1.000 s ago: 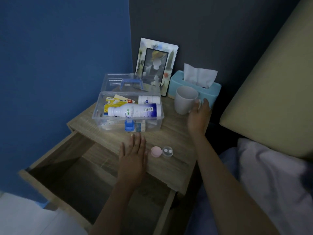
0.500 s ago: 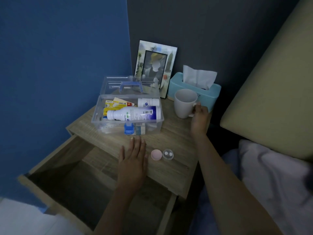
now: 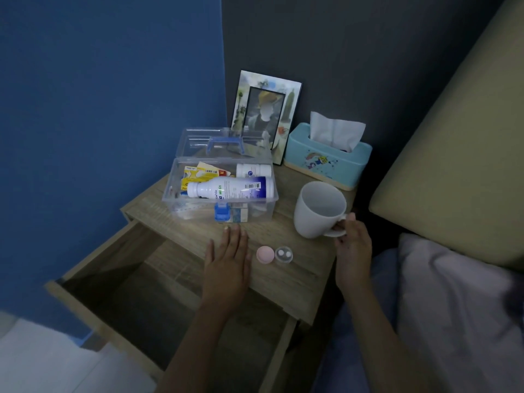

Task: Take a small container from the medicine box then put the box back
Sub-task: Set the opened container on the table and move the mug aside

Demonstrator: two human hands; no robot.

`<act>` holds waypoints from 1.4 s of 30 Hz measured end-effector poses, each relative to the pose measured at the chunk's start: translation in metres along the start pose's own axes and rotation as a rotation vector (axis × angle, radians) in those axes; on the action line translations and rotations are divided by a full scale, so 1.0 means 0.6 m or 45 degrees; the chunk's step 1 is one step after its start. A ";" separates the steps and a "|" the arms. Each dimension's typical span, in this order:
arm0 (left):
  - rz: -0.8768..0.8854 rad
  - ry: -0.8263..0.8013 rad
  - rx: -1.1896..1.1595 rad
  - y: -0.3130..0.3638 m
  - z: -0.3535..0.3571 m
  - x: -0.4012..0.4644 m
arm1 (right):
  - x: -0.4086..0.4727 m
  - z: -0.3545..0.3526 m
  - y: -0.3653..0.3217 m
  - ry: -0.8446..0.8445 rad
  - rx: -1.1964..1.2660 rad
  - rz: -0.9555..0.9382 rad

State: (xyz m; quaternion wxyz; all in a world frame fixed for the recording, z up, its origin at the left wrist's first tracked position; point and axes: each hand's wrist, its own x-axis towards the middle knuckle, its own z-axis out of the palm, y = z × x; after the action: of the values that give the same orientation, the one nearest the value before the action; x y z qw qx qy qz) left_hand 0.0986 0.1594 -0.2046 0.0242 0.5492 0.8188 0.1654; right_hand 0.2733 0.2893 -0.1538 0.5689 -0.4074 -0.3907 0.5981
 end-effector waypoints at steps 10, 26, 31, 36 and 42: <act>0.013 0.034 -0.025 0.001 -0.002 0.000 | -0.014 0.000 0.008 0.011 -0.067 0.020; -0.003 0.007 -0.147 -0.010 0.003 0.000 | -0.013 -0.003 0.005 0.013 -0.239 0.098; -0.024 -0.011 -0.333 -0.001 -0.027 -0.005 | -0.021 0.011 -0.014 0.033 -0.333 0.031; 0.060 0.396 -0.383 0.012 -0.108 -0.004 | -0.037 0.078 -0.069 -0.023 -0.561 -0.559; -0.079 0.721 -0.350 -0.040 -0.193 0.051 | 0.033 0.265 -0.098 -0.326 -0.584 -0.274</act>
State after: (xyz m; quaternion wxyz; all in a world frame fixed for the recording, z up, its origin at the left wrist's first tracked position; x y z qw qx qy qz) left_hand 0.0392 0.1506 -0.0980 -0.1258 0.4476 0.7793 0.4201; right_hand 0.1461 0.3112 -0.0422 0.4682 -0.4029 -0.6255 0.4767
